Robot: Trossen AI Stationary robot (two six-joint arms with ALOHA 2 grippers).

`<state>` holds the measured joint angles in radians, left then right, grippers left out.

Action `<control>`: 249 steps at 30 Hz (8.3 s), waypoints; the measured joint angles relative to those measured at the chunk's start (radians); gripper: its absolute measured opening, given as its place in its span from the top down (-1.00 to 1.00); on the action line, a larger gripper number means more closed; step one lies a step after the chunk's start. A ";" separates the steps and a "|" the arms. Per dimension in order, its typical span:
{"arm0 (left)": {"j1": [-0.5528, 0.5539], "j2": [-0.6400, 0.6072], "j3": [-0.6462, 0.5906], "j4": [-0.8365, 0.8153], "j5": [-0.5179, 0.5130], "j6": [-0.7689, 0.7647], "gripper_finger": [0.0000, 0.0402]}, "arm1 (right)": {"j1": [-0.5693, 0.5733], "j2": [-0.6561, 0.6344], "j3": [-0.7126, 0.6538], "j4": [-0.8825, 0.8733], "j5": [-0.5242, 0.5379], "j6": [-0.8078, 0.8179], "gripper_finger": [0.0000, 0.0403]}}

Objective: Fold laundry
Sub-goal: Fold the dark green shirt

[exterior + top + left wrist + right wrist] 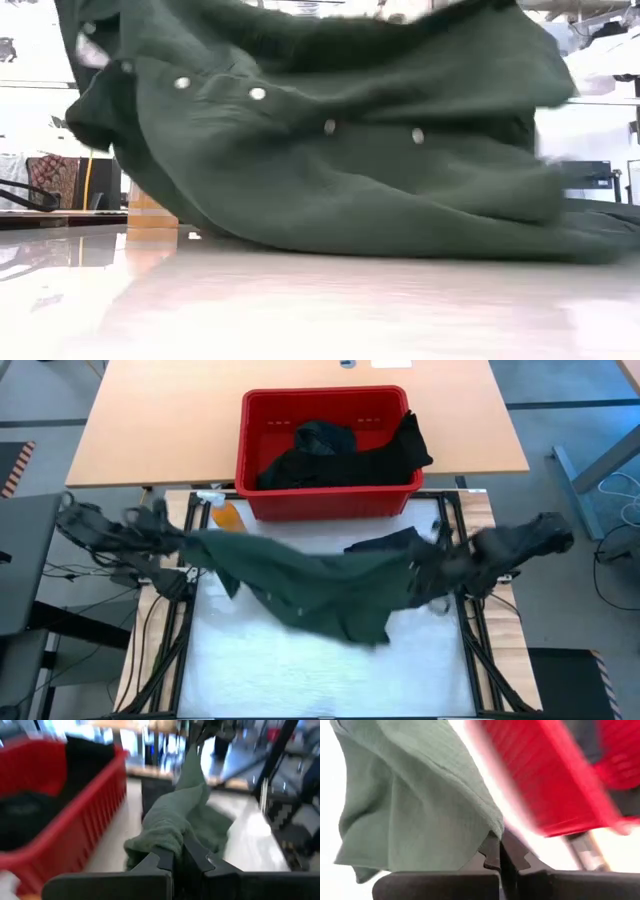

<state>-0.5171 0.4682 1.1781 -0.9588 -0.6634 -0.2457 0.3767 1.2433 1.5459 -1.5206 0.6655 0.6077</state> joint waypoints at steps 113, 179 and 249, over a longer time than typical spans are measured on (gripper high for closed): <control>-0.370 0.222 -0.596 0.460 0.590 -0.369 1.00 | 0.366 0.497 -0.383 0.394 -0.819 0.325 0.88; -0.442 0.593 -0.609 0.899 0.241 -0.423 0.45 | -0.071 0.264 -0.490 0.969 -0.502 0.012 0.19; -0.068 1.137 -0.585 1.608 0.517 -0.115 0.45 | -0.156 0.265 -0.537 0.615 -0.641 0.001 0.90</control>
<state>-0.5846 1.6054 0.5934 0.6495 -0.1466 -0.3611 0.2207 1.5085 1.0085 -0.9060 0.0241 0.6088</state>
